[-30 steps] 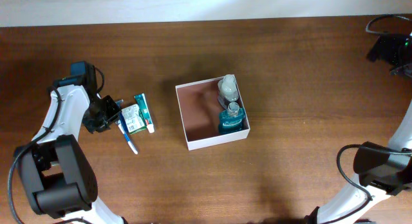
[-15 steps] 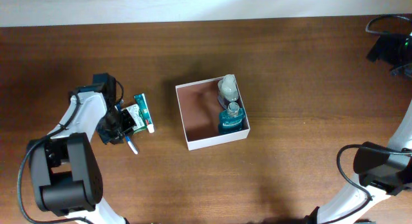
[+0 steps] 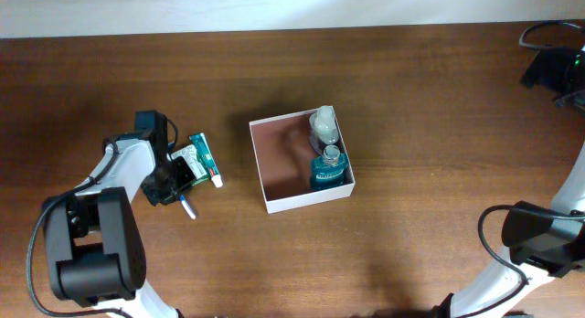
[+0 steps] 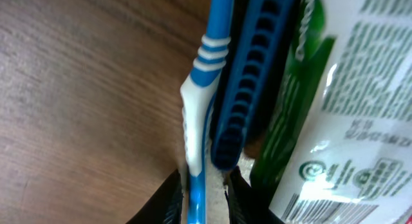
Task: Pack container
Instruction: 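Lower the left gripper and close it on the toothbrush handle, then lift the toothbrush and carry it right into the box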
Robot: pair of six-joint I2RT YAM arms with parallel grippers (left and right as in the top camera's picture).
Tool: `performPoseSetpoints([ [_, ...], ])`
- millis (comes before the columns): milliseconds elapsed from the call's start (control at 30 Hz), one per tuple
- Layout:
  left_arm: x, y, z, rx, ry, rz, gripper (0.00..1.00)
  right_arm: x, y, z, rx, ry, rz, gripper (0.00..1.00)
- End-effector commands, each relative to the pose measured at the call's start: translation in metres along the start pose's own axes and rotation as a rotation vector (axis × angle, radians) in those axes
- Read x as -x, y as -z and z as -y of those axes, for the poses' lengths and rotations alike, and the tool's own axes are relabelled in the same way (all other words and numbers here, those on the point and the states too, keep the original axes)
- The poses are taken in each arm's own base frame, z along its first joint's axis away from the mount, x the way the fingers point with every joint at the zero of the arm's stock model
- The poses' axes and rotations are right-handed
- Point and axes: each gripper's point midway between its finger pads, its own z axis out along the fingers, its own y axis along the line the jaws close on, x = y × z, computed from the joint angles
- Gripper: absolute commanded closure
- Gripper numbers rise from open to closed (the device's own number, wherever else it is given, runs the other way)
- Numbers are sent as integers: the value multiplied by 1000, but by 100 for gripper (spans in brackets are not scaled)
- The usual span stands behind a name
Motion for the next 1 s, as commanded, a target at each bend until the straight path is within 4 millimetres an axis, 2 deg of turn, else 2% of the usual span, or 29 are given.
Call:
performPoseSetpoints([
  [0,-2,-5,0,0,-13,-9,81,3,10,2,7,-12,31,1],
  [67,-3,-5,-1,2,-13,-13,98,3,10,3,7,-12,31,1],
  [100,-5,-5,-1,6,-13,-20,100,3,10,3,7,-12,31,1],
  [200,-11,-4,-6,25,-11,-47,100,3,10,3,7,-12,31,1],
  [333,-13,4,-32,168,-14,-49,100,3,10,3,7,-12,31,1],
  [467,-5,35,-46,281,-24,-40,100,3,10,3,7,-12,31,1],
  [600,10,77,-37,275,-75,-26,100,3,10,3,7,-12,31,1],
  [667,20,100,-23,241,-120,5,100,3,10,3,7,-12,31,1],
  [767,27,130,25,70,-206,46,100,3,10,3,7,-12,31,1],
  [867,18,150,85,-155,-322,59,100,3,10,3,7,-12,31,1],
  [933,2,157,128,-273,-406,62,100,3,10,3,7,-12,31,1],
  [967,-5,158,140,-291,-438,61,100,3,10,3,7,-12,31,1],
])
